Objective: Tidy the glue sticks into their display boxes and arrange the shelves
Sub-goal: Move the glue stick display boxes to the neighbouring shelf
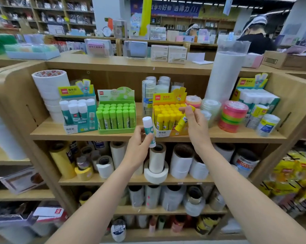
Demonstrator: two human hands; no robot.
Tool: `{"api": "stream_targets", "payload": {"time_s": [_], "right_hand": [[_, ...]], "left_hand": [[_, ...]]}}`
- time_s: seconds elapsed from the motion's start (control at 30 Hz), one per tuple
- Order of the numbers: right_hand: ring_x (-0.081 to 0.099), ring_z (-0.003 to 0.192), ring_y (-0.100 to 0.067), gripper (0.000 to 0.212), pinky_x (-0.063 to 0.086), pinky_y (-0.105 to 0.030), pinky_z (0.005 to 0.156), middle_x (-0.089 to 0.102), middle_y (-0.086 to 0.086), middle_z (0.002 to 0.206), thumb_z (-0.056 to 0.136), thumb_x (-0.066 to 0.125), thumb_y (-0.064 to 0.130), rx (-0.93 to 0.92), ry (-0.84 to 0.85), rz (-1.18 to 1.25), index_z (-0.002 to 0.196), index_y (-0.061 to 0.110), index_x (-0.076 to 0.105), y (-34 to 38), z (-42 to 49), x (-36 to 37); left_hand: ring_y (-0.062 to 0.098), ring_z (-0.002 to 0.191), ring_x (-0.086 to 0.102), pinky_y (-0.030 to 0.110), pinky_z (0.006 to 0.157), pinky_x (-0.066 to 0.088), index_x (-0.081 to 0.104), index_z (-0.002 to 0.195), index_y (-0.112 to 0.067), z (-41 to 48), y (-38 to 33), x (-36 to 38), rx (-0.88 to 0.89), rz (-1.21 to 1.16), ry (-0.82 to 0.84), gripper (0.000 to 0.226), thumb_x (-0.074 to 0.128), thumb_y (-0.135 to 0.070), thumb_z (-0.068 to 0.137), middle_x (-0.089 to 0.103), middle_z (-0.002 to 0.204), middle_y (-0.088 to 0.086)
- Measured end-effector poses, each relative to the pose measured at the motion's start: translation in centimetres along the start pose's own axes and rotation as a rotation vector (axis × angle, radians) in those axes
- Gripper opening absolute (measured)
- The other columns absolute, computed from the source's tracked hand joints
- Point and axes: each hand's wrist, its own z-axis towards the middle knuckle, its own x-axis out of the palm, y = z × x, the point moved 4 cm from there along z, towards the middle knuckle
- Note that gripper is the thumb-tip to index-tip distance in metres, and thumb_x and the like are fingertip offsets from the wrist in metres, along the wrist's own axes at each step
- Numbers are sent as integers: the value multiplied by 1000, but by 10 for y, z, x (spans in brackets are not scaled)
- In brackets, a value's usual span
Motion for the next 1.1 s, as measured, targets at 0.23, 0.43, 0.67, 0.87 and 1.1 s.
{"api": "stream_targets", "payload": {"time_s": [0.23, 0.43, 0.67, 0.87, 1.1], "right_hand": [[62, 90, 3, 33, 49, -15, 77, 68, 10, 105, 98, 55, 35, -107, -29, -49, 126, 20, 63, 31, 12, 29], [66, 88, -2, 21, 54, -23, 80, 69, 10, 93, 91, 69, 25, -145, -185, -142, 110, 23, 60, 35, 24, 45], [65, 81, 0, 17, 52, -15, 73, 64, 18, 86, 89, 71, 20, -239, -224, -259, 99, 22, 57, 45, 23, 59], [65, 84, -9, 15, 55, -35, 79, 65, 8, 89, 90, 70, 24, -241, -139, -481, 99, 19, 59, 23, 11, 69], [55, 87, -17, 13, 47, -37, 76, 61, 1, 90, 88, 69, 19, -276, -239, -631, 91, 13, 58, 16, 8, 74]], "left_hand": [[-8, 96, 59, 16, 81, 47, 49, 122, -19, 17, -6, -20, 21, 24, 33, 21, 51, -23, 101, 61, 114, -10], [-10, 88, 57, 9, 71, 44, 56, 117, -19, 36, -14, -32, 188, 108, 0, 19, 57, -21, 98, 63, 106, -12], [4, 95, 61, 33, 85, 53, 60, 120, -20, 53, -10, -47, 267, 91, -71, 24, 60, -26, 96, 66, 103, -11], [18, 116, 46, 42, 100, 38, 66, 111, -14, 46, -15, -61, 548, 436, -346, 34, 57, -41, 90, 59, 117, 0], [16, 150, 17, 44, 119, -13, 67, 109, -21, 61, -4, -65, 555, 605, -308, 34, 52, -46, 93, 49, 145, -7]]}}
